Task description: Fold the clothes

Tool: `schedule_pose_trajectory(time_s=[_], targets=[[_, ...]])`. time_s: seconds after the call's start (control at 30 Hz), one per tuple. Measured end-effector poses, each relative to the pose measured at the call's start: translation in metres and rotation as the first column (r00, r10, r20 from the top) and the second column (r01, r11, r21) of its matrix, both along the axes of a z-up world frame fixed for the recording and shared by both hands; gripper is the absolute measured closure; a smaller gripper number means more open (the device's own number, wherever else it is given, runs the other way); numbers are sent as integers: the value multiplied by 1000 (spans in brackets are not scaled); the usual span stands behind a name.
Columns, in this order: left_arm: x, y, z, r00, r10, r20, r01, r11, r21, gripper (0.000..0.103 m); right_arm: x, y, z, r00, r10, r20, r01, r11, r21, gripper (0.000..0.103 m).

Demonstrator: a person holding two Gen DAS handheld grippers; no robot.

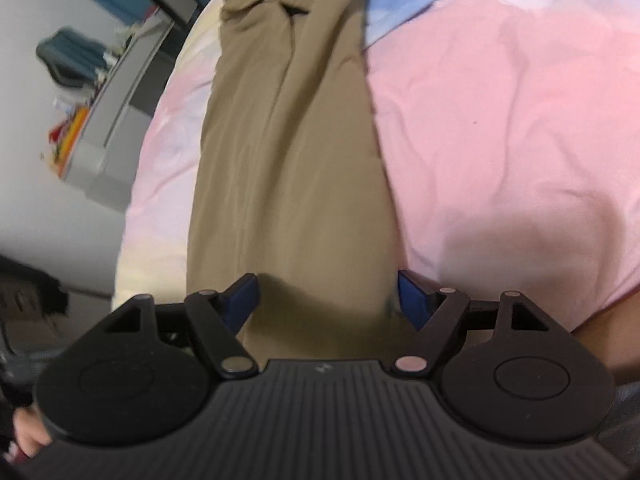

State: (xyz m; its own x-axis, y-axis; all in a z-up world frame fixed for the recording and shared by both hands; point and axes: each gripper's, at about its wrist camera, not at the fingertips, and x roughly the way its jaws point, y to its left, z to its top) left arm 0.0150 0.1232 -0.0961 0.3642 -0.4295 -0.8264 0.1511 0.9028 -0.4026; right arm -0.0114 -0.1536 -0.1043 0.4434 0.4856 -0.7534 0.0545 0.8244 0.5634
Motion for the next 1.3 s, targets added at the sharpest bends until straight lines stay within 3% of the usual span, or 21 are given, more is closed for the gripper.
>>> schedule_pose_trajectory(time_s=[0.07,0.13,0.23,0.4,0.53,0.67,0.77,0.87,0.97,1.1,1.17,1.23,1.3], targets=[[-2,4,2,1000,14,9,-14,1000,-8,70,-4,7,4,999,29,15,-28,998,-57,36],[-3,11,6,999,41,25,-39,998,-49,95,-8,13,9,998,59,29,-55,991,-118,63],[-5,22,12,996,81,47,-76,991,-111,100,-15,18,18,994,80,69,-67,981,-179,89],[-14,42,31,980,163,116,-132,963,-236,101,-32,-5,43,982,6,187,15,994,-109,92],[-30,61,63,950,254,179,-172,910,-378,101,-45,-37,71,952,-93,291,81,995,53,92],[-47,75,97,922,308,233,-166,861,-481,101,-51,-61,106,916,-152,370,108,985,138,93],[-64,76,119,912,304,276,-134,856,-500,101,-62,-66,127,896,-138,422,81,985,150,93],[-85,74,135,906,278,318,-99,872,-480,101,-82,-69,139,880,-123,460,58,986,153,93],[-120,77,140,910,266,319,-79,866,-494,101,-114,-79,145,865,-133,483,50,982,182,93],[-165,82,155,879,287,382,-68,866,-495,101,-124,-82,155,841,-157,518,54,977,208,93],[-165,82,165,863,290,414,-58,870,-490,101,-117,-82,160,831,-168,531,61,975,212,93],[-154,76,174,837,280,471,-45,891,-451,101,-110,-81,165,820,-178,544,68,974,216,93],[-136,74,178,829,274,487,-41,899,-437,101,-102,-81,170,810,-188,556,75,973,220,93]])
